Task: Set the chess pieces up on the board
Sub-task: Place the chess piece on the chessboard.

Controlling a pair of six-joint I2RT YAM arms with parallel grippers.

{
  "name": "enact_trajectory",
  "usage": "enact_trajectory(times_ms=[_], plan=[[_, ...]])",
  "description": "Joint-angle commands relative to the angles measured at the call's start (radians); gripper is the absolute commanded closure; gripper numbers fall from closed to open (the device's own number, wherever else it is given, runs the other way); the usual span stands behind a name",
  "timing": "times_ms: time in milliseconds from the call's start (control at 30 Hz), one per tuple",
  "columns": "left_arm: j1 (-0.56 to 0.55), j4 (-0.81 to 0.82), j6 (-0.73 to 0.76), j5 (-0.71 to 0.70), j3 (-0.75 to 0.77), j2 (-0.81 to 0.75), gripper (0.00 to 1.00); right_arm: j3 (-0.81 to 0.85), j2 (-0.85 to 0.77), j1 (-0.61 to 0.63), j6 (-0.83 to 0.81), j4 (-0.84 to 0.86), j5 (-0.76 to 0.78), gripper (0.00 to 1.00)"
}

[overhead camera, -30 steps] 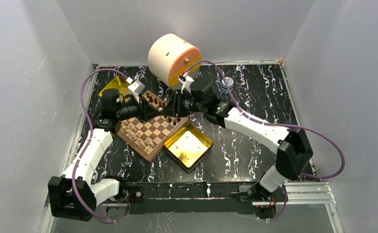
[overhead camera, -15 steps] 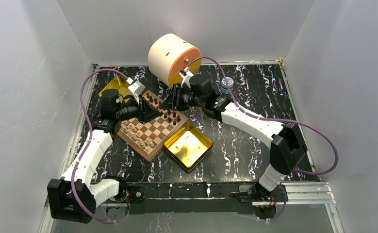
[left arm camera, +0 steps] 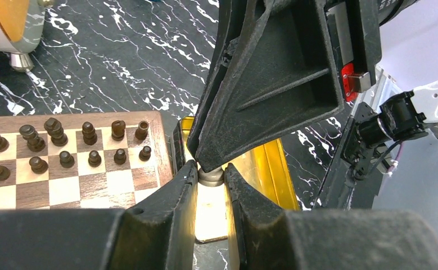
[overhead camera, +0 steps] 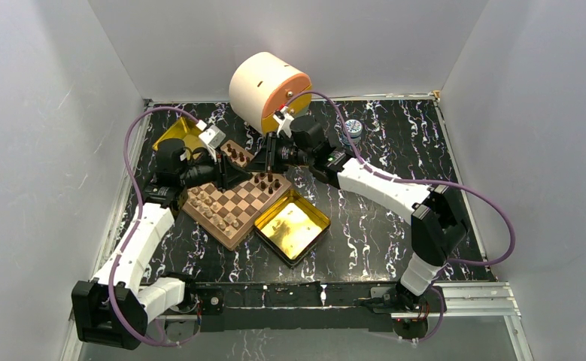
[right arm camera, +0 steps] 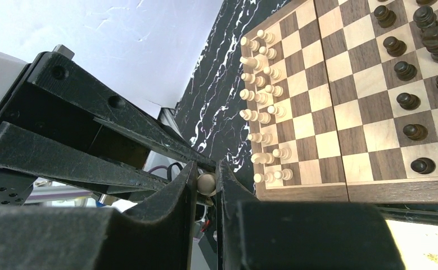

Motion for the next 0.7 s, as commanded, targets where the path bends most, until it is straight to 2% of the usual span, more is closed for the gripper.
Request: enact_trajectory(times_ms=[0,67,133,233,400,433,467,667], plan=[[-0.004,-0.02,0.0,-0.098,0.017,-0.039,0.81,-0.025,-0.035,-0.001,0.014,0.103,-0.012,0.81],[-0.004,-0.064,0.006,-0.155,0.032,-0.034,0.64,-0.04,-0.038,-0.001,0.004,0.118,0.009,0.82],[-0.004,-0.121,0.0,-0.26,0.05,-0.03,0.58,-0.061,-0.043,0.0,-0.016,0.141,0.039,0.84],[-0.004,-0.243,-0.078,-0.494,0.117,-0.018,0.5,-0.099,-0.056,-0.001,-0.031,0.184,0.094,0.84],[-0.004,-0.373,-0.202,-0.65,0.206,0.023,0.33,-0.109,-0.037,0.0,-0.085,0.217,0.129,0.84],[-0.004,-0.391,-0.226,-0.669,0.223,0.033,0.18,-0.103,-0.024,-0.001,-0.106,0.212,0.129,0.85],[-0.004,-0.407,-0.25,-0.686,0.239,0.041,0.11,-0.101,-0.013,0.0,-0.133,0.208,0.123,0.84],[-0.004,-0.434,-0.398,-0.686,0.415,0.061,0.1,-0.096,0.047,0.01,-0.23,0.205,0.119,0.84]])
